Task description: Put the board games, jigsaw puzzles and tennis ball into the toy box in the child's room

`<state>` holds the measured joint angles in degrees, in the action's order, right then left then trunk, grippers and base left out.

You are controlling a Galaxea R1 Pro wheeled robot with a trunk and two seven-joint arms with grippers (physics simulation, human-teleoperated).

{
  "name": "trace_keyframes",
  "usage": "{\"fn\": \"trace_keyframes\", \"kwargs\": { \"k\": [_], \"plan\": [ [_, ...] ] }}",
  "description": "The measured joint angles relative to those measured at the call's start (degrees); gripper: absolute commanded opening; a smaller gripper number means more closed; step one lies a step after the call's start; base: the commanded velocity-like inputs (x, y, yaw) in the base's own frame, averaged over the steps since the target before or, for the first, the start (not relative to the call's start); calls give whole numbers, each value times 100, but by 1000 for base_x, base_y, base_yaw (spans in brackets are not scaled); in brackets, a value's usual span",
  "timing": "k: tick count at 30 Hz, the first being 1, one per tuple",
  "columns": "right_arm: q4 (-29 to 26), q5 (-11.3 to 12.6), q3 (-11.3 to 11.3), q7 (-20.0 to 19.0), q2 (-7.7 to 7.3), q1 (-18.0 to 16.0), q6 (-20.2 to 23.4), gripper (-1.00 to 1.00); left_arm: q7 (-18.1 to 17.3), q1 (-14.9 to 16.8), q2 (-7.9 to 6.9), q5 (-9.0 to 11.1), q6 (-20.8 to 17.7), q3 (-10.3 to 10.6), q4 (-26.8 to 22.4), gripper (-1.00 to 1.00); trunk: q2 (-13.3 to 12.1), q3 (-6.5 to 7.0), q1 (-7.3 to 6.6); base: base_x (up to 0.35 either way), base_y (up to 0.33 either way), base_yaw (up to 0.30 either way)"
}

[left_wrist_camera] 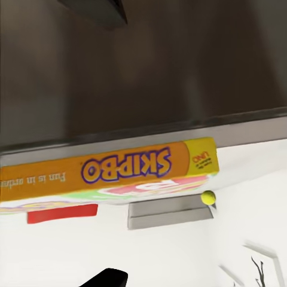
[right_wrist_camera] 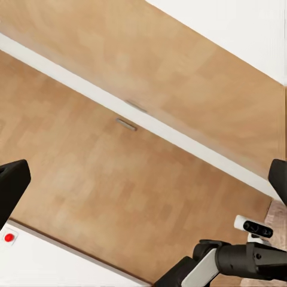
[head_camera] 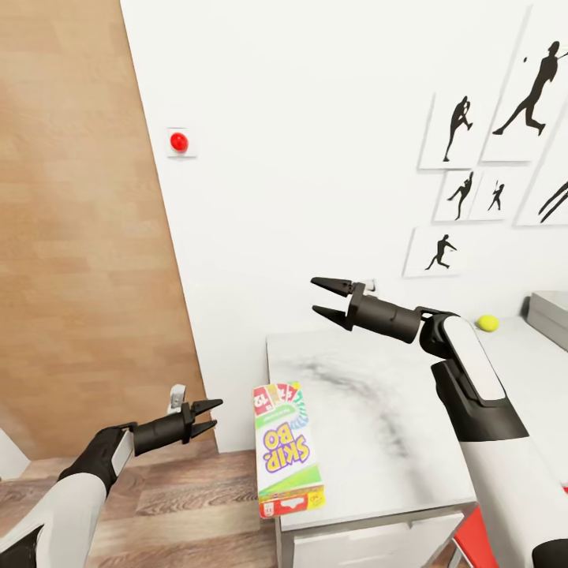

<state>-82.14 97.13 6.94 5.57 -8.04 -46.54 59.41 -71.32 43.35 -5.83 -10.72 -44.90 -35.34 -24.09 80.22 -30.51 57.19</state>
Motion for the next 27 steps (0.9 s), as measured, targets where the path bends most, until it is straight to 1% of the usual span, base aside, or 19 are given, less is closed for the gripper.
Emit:
{"fn": "trace_keyframes", "kwargs": {
  "k": [4, 11, 16, 22, 27],
  "plan": [
    [0, 0, 3, 11, 8, 0, -2, 100, 1, 0, 25, -1, 0, 0, 3, 100, 0, 0, 1, -86, -194, 0],
    [0, 0, 9, 17, 89, 1, -2, 100, 2, 0, 62, -1, 15, 1, 22, 100, 0, 0, 0, -25, -46, 0],
    [0, 0, 12, 17, 101, 1, -3, 100, 2, 0, 67, -1, 23, 1, 40, 100, 0, 0, 0, -4, -13, 0],
    [0, 0, 11, 17, 106, 0, -3, 100, 1, 0, 67, -1, 23, 0, 46, 100, 0, 0, 0, -1, -135, 0],
    [0, 0, 12, 17, 111, 0, -3, 100, 2, 0, 69, -1, 25, 1, 47, 100, 0, 0, 0, 0, -40, 0]
  ]
}}
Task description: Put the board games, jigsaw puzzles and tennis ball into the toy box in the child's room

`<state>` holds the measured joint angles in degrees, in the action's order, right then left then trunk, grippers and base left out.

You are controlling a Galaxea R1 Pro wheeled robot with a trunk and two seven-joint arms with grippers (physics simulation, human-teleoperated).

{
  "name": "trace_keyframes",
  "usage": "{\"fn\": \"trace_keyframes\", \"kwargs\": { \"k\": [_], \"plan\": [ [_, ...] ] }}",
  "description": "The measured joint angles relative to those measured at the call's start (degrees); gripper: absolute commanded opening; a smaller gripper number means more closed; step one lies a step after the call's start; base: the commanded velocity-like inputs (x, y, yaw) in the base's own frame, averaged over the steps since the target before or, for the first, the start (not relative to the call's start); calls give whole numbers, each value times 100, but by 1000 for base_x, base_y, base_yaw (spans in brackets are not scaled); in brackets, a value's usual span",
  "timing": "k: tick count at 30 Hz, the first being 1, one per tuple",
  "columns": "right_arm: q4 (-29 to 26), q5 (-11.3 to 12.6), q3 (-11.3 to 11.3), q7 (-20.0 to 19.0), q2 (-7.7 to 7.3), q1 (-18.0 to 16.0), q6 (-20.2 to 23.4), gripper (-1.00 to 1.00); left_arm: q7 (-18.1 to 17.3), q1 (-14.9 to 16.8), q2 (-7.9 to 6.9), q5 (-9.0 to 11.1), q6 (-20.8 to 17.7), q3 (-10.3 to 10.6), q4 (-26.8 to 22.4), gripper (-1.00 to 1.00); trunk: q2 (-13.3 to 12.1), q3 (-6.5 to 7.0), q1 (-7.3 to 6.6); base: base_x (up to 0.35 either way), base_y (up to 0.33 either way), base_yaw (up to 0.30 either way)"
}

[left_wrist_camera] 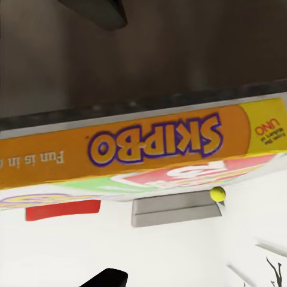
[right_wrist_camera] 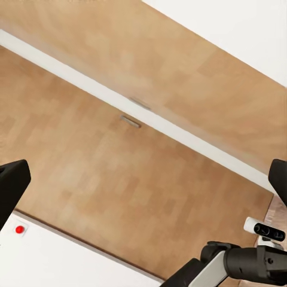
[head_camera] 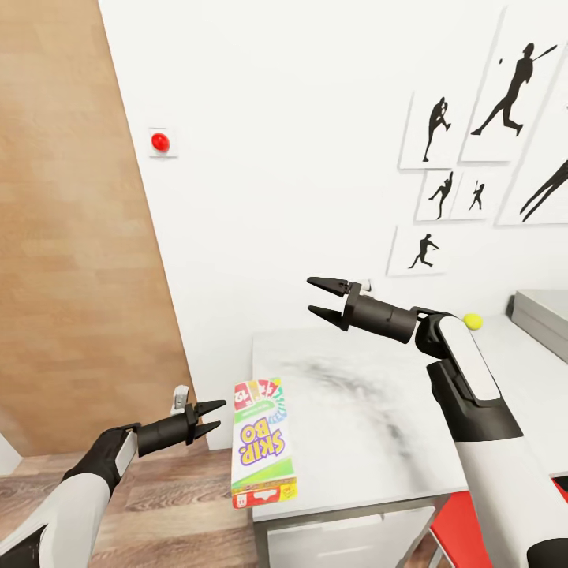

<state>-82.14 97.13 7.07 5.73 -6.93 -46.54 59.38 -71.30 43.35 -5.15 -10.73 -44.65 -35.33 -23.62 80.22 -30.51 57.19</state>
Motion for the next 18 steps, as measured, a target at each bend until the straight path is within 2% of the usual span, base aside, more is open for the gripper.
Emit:
{"fn": "trace_keyframes", "kwargs": {
  "k": [18],
  "plan": [
    [0, -5, 0, 2, 28, 0, 0, 100, 0, 0, 11, 0, 0, 0, 0, 100, 0, 0, 0, -14, -3, 0]
  ]
}}
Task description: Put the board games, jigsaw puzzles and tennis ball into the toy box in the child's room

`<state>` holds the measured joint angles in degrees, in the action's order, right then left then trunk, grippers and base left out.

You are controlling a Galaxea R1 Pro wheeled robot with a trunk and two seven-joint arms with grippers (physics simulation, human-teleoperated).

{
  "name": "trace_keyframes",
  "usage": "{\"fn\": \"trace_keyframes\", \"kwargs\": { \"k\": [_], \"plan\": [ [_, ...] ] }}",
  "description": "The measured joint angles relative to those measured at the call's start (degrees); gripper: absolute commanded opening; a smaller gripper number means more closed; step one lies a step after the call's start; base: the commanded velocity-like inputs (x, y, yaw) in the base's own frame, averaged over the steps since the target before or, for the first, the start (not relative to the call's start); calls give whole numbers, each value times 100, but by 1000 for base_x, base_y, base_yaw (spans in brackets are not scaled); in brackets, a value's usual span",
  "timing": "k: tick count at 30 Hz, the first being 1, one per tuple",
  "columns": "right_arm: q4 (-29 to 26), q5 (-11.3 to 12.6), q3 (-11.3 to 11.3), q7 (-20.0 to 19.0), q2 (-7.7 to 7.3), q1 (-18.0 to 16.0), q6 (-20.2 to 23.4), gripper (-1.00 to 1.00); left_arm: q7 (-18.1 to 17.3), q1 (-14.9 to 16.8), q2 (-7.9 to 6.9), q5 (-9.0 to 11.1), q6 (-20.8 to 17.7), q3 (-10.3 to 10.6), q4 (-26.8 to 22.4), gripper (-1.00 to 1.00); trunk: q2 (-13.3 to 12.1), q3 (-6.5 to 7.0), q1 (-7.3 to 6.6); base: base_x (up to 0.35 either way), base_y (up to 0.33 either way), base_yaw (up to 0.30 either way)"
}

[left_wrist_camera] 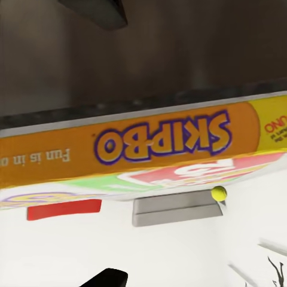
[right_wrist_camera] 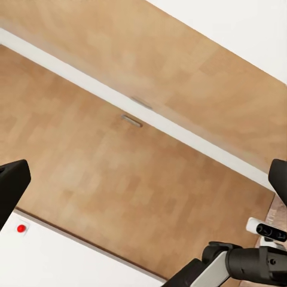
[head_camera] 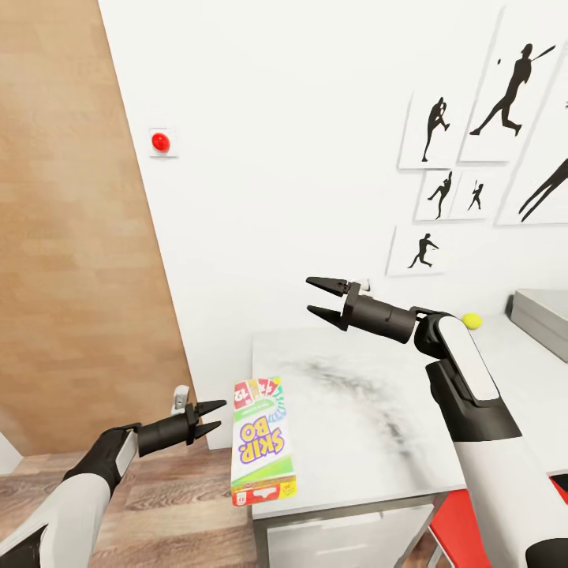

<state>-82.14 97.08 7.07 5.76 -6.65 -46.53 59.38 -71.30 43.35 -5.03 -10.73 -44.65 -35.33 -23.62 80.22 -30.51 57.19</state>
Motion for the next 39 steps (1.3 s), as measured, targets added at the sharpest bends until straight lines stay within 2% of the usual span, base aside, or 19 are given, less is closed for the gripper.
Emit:
{"fn": "trace_keyframes", "kwargs": {
  "k": [39],
  "plan": [
    [0, -8, 0, -2, 10, 0, 2, 100, 0, 0, 42, -1, 9, 0, 0, 100, 0, 0, 0, -3, -4, 0]
  ]
}}
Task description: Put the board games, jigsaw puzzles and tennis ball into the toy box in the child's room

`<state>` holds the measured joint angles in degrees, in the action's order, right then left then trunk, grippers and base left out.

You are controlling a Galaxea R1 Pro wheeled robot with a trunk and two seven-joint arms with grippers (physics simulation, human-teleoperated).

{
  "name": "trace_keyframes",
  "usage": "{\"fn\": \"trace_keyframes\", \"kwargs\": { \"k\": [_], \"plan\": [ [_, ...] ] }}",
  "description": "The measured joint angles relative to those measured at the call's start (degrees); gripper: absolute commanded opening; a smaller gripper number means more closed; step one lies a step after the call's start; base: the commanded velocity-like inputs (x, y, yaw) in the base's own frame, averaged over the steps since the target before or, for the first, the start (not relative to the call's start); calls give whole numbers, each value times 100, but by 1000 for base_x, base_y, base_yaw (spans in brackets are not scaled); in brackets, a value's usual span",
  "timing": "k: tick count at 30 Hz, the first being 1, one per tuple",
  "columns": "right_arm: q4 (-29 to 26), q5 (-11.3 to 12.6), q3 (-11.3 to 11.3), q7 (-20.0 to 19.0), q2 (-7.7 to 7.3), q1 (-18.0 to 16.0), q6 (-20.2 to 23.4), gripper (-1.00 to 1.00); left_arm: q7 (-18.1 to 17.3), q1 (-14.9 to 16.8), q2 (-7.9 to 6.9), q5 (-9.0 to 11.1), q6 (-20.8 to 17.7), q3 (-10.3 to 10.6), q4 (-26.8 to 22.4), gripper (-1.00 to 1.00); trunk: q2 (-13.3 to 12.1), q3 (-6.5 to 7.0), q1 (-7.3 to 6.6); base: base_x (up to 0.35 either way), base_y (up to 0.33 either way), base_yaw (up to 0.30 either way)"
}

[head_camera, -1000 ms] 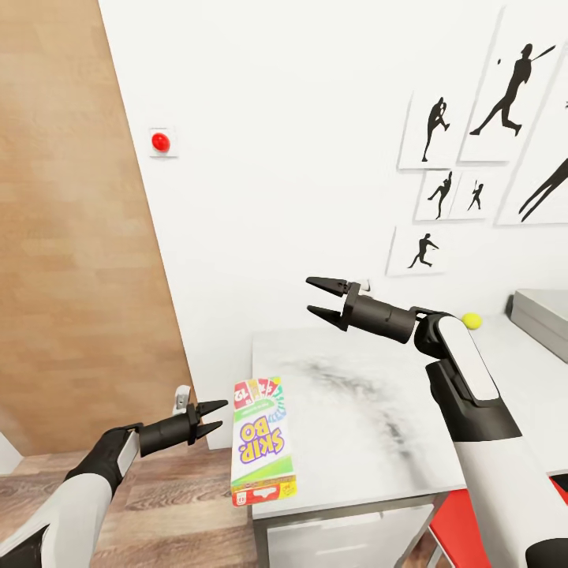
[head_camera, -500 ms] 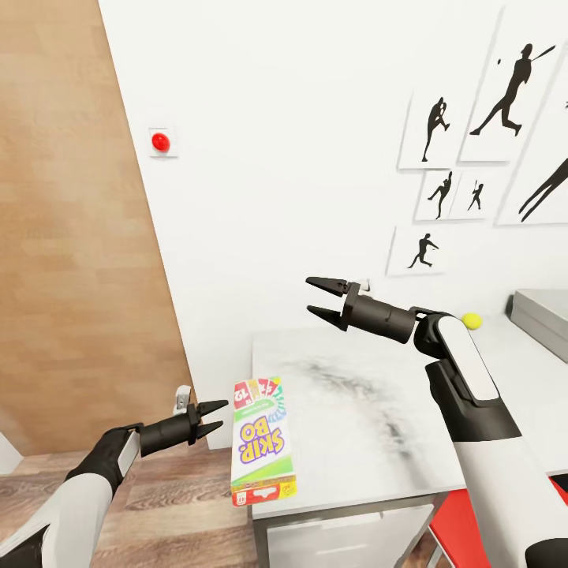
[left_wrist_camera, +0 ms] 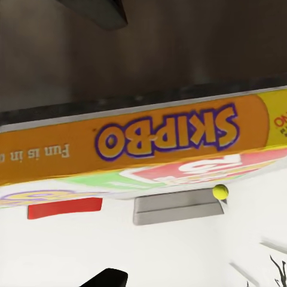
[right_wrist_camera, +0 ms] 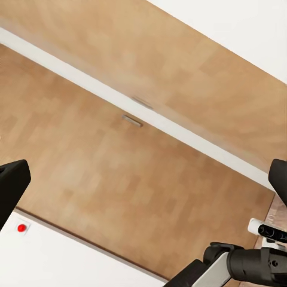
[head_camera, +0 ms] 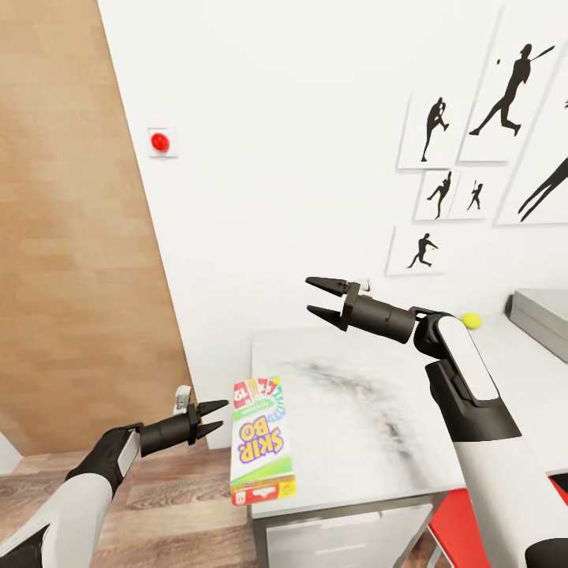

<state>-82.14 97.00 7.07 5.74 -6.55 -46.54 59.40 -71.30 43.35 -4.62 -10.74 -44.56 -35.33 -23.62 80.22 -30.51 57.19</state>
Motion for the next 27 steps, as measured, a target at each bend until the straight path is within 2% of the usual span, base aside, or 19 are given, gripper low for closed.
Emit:
{"fn": "trace_keyframes", "kwargs": {
  "k": [27],
  "plan": [
    [0, -1, 0, 1, 0, 0, -2, 100, -7, 0, 0, 1, -5, 0, 0, 100, 0, 0, 0, -10, -20, 0]
  ]
}}
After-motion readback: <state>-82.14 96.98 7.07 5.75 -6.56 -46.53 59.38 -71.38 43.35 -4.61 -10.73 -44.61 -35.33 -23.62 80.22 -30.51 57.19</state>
